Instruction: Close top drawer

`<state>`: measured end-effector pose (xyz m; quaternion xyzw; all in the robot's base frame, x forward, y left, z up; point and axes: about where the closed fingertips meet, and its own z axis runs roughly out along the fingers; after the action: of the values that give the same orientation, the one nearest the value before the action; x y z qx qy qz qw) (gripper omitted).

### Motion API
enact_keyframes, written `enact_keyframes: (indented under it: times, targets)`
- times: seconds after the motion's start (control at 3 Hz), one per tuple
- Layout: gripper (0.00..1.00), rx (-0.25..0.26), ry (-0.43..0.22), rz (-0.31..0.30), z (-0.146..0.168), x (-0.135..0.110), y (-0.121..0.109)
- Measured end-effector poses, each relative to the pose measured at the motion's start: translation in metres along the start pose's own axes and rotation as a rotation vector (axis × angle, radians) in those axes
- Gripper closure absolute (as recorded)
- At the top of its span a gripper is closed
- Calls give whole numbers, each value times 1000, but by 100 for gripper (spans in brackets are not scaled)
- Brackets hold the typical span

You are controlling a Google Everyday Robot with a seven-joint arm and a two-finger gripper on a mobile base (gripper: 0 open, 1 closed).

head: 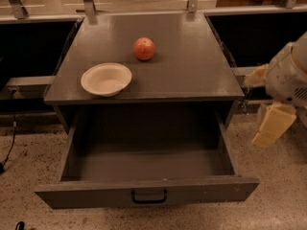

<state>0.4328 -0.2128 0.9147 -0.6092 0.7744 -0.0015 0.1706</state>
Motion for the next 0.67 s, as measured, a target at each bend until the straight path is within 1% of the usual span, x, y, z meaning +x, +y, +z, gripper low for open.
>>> enact_keyframes:
  times: [0.33, 0.67]
  targets:
    - [39, -75, -76, 6, 60, 16, 35]
    - [62, -155, -131, -3, 98, 26, 68]
